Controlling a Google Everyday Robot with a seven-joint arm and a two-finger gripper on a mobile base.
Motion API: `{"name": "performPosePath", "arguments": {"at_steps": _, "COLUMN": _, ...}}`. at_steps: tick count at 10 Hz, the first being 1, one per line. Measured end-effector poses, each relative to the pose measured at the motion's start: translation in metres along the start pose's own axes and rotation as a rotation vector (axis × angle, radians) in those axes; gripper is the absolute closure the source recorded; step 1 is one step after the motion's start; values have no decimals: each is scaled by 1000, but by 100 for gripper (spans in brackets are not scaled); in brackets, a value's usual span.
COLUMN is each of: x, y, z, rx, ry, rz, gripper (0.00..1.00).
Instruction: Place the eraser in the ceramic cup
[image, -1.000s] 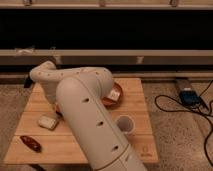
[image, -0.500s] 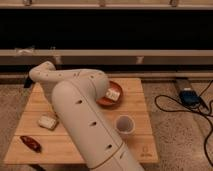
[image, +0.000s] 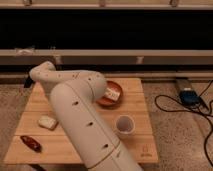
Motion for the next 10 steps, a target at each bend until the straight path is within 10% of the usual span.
{"name": "performPosePath", "arguments": {"at_steps": 3, "x": 0, "y": 3, "z": 3, "rx": 13, "ry": 4, "rz": -4, "gripper": 36}}
{"name": "performPosePath", "arguments": {"at_steps": 10, "x": 14, "y": -8, "z": -15, "rx": -7, "ry": -46, "rz": 45, "gripper": 98}}
